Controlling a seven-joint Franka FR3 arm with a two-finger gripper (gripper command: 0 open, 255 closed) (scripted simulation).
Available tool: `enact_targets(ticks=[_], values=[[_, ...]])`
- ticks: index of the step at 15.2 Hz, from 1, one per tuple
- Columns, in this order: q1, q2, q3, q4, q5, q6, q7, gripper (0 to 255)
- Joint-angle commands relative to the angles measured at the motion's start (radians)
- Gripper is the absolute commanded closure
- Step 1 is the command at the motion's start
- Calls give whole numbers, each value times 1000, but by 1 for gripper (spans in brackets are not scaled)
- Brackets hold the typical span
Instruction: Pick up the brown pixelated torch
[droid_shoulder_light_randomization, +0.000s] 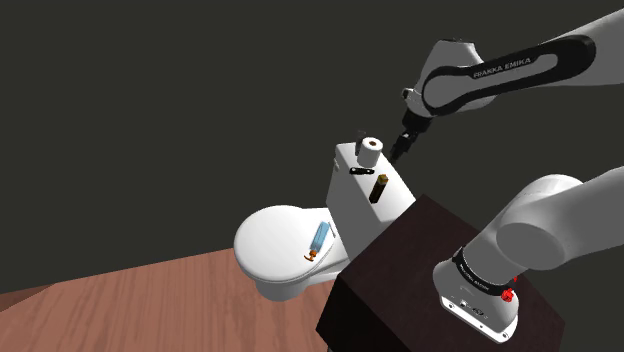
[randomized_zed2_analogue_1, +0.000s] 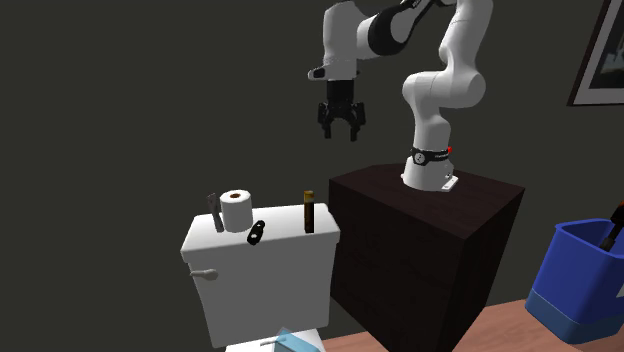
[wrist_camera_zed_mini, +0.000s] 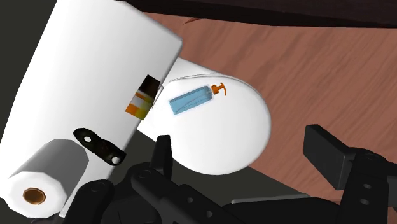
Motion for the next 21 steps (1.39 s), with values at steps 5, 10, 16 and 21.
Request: enact_targets(ticks=[5, 10, 16, 21], values=[[15, 260, -76, 15, 29, 256, -108, 0], [41, 499, -119, 68, 171, 438, -269, 0], [-15, 714, -54, 150, 383, 558, -466, 0], [-65, 797, 15, 170, 473, 618, -536, 0]])
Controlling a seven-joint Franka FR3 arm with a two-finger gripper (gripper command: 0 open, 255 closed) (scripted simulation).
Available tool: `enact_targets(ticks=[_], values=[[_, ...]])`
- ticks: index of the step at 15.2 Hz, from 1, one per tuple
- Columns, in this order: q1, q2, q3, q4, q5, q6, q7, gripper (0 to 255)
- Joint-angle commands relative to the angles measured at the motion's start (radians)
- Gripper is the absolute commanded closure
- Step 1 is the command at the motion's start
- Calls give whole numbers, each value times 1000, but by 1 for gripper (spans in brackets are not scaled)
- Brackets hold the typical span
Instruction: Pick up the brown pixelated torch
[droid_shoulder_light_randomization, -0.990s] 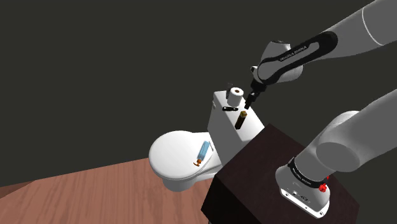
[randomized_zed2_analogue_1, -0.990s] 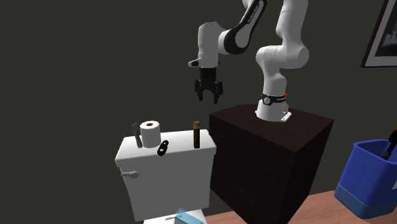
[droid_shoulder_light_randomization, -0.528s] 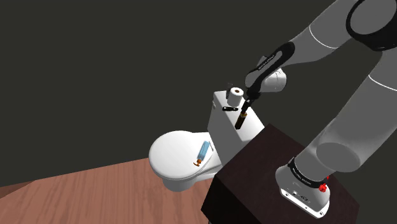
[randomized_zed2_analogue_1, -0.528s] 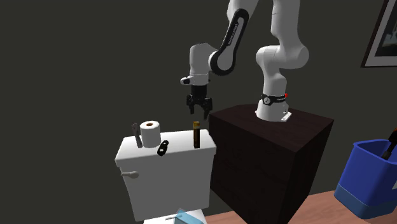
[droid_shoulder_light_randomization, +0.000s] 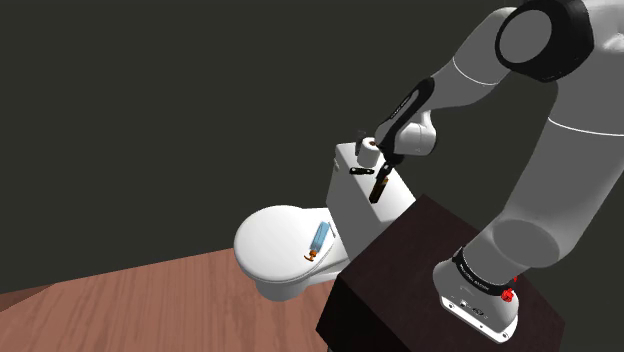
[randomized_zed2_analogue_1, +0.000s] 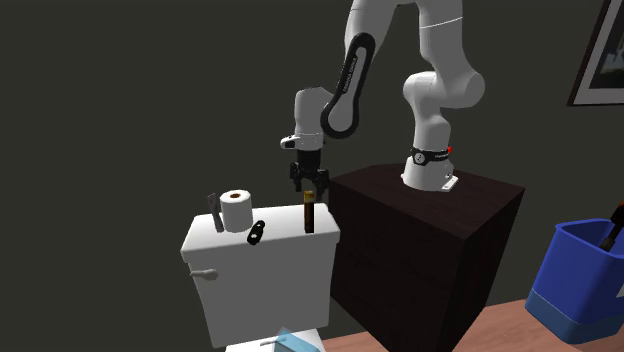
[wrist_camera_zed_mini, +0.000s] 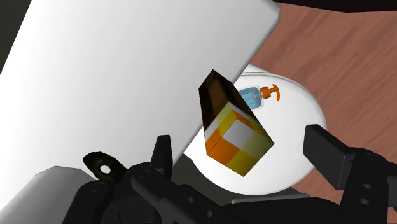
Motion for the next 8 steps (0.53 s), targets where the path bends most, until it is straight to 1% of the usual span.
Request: enact_targets(ticks=[1, 3, 4, 8], values=[[-28, 44, 37, 14, 43, 30, -34, 0], [-30, 43, 38, 14, 42, 30, -33, 0], [-29, 42, 37, 13, 41, 30, -33, 255], [-30, 43, 38, 13, 42, 30, -34, 255]])
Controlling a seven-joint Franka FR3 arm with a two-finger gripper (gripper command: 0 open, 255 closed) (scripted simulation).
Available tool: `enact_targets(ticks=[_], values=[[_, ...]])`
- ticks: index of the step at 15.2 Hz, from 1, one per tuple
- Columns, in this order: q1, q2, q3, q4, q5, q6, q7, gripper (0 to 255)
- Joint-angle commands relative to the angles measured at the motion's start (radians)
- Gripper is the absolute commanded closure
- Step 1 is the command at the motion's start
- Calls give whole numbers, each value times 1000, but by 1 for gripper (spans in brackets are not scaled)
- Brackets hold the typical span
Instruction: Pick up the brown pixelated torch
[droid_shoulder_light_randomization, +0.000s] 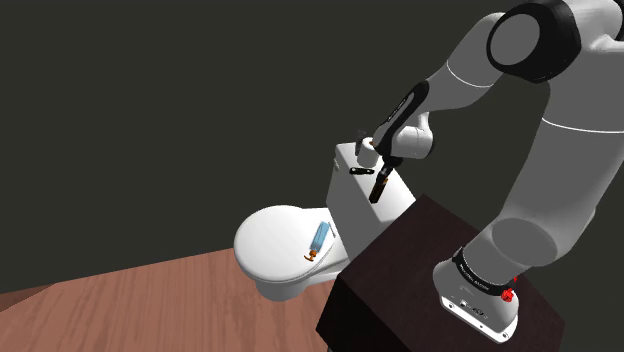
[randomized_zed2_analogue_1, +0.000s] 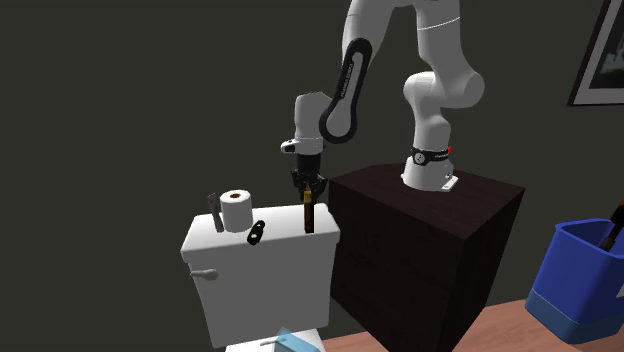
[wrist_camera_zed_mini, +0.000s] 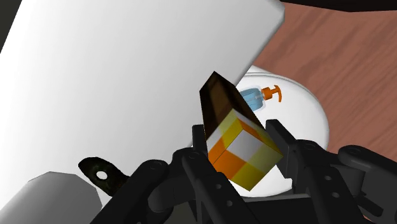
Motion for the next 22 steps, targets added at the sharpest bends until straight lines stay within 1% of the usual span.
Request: enact_targets(ticks=[1, 5, 10, 14, 20, 22], values=[[-1, 1, 0, 0, 0, 1, 0, 255], [0, 2, 0, 1, 0, 0, 0, 255], [57, -81, -74, -22, -82, -59, 65, 255], [92, -148, -126, -35, -159, -109, 124, 255], [121, -249, -178, -45, -278, -188, 212, 255], [120, -251, -178, -45, -281, -191, 214, 255]])
